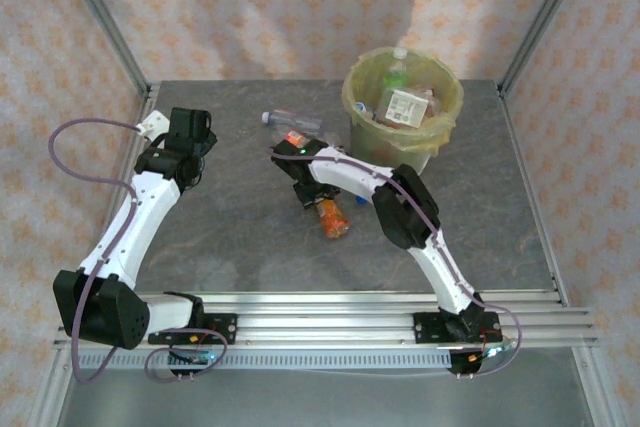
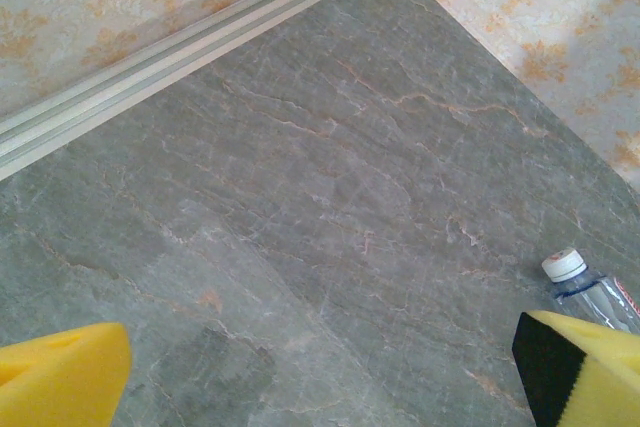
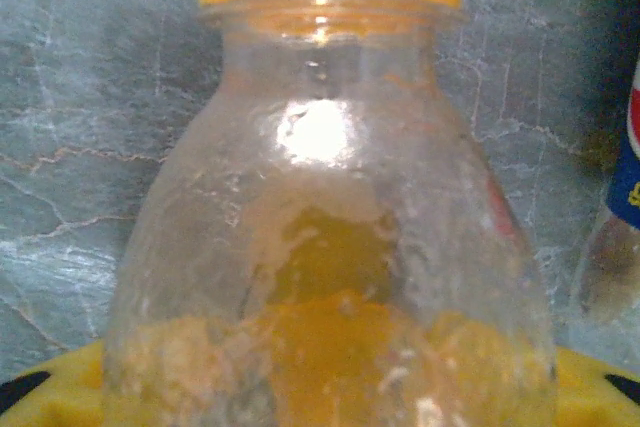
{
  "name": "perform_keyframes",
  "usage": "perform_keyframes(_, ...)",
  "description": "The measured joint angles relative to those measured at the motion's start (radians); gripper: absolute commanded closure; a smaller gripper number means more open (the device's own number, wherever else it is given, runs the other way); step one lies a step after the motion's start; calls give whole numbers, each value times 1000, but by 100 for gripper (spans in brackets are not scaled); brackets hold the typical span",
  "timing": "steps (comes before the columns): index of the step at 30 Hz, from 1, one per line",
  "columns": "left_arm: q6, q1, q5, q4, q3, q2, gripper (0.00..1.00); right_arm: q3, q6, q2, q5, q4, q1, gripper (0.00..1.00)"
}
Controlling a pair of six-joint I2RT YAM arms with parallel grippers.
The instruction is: Put the plastic bottles in the bin
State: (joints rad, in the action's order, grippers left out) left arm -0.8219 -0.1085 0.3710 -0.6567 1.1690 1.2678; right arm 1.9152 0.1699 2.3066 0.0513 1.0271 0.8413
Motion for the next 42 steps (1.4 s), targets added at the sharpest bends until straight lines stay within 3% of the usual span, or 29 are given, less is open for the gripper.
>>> perform_keyframes(7,0,0,0,0,0,0,0,-1,-14,-76,-18,21,54,66)
perform_keyframes(12,0,0,0,0,0,0,0,18,-42,-302,3,26,81,71)
perform_keyframes(18,0,0,0,0,0,0,0,159,-122,-552,137,-35,54,74)
perform_keyframes(23,0,0,-19,3,-1,0,0,196,-192,-646,240,-130,-21,76)
perform_keyframes(30,0,0,-102,92,-105,-21,0,191,-240,-649,313,-278,-177,77)
perform_keyframes(35,8,-1,-160,183,-230,-100,0,153,-254,-649,362,-407,-274,77)
perform_keyframes(42,21,-1,-192,301,-383,-232,0,64,-284,-648,421,-529,-336,77)
